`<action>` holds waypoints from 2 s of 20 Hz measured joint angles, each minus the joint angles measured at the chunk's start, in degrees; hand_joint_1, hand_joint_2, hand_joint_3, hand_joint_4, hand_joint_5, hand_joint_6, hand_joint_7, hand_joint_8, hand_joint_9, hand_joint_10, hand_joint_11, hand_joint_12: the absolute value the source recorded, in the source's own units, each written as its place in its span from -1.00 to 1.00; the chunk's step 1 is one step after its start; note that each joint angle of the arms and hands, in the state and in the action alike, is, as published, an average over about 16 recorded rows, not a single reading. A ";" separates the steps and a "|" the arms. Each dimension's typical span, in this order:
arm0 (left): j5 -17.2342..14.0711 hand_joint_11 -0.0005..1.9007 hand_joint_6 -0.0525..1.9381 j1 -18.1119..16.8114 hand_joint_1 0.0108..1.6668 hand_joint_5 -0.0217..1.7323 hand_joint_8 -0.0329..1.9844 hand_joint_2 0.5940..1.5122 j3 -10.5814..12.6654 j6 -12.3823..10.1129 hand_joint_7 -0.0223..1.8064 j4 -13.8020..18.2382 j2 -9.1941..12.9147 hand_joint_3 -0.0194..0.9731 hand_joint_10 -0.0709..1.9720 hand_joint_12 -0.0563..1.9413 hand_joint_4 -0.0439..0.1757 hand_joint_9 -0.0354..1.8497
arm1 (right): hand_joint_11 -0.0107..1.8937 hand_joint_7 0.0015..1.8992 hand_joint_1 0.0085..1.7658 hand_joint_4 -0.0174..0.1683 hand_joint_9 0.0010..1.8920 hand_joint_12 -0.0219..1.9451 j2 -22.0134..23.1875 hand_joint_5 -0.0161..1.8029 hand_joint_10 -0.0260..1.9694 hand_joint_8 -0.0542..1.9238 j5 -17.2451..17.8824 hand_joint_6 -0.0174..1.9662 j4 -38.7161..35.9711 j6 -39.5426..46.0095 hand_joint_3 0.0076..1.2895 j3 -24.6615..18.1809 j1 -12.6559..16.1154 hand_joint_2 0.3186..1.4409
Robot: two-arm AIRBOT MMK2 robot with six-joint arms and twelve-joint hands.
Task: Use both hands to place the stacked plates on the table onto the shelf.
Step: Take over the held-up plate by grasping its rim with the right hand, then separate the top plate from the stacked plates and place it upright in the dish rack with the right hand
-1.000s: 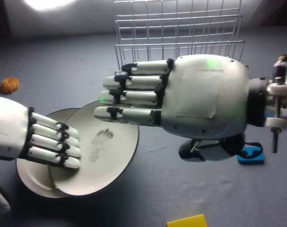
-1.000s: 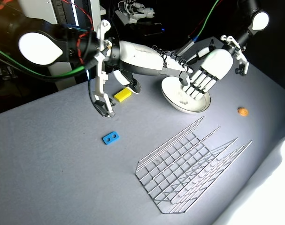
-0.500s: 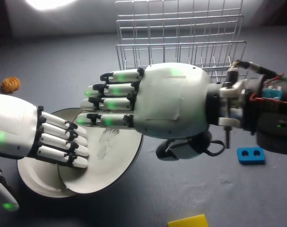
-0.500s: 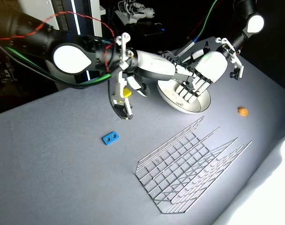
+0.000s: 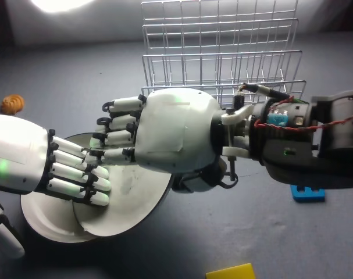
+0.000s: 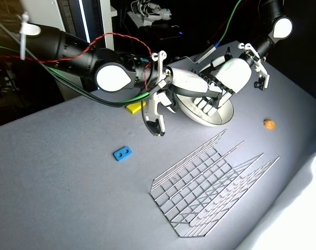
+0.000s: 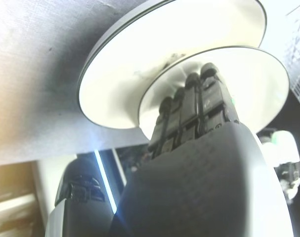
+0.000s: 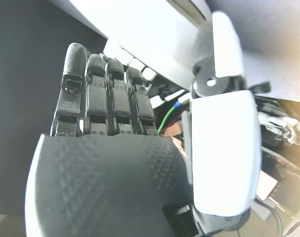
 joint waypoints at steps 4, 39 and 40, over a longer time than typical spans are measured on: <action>0.04 -0.98 -0.94 -0.04 -1.00 -0.96 -0.98 0.16 0.09 -0.10 -0.99 -0.01 -0.06 -0.92 -0.93 -0.93 -0.62 -0.95 | -0.93 -0.62 0.22 -0.83 -0.64 0.26 -2.52 -0.63 -0.85 -0.92 -0.29 -0.94 0.04 -0.21 -0.97 2.28 -0.19 0.19; 0.07 -0.98 -0.94 -11.84 -1.00 -0.93 -0.97 0.19 1.65 -6.83 -0.96 -3.87 9.80 -0.92 -0.93 -0.94 -0.59 -0.94 | -0.08 0.03 0.49 -0.81 0.07 0.22 -2.91 -0.05 0.11 0.04 2.11 0.02 4.69 -0.41 -0.99 -0.46 4.90 0.19; 0.09 -0.98 -0.94 -12.15 -1.00 -0.93 -0.97 0.19 1.89 -7.20 -0.96 -3.62 10.16 -0.92 -0.93 -0.94 -0.59 -0.94 | -0.08 0.04 0.49 -0.81 0.07 0.22 -2.42 -0.05 0.11 0.04 1.97 0.03 5.13 -0.41 -0.99 -1.17 5.26 0.19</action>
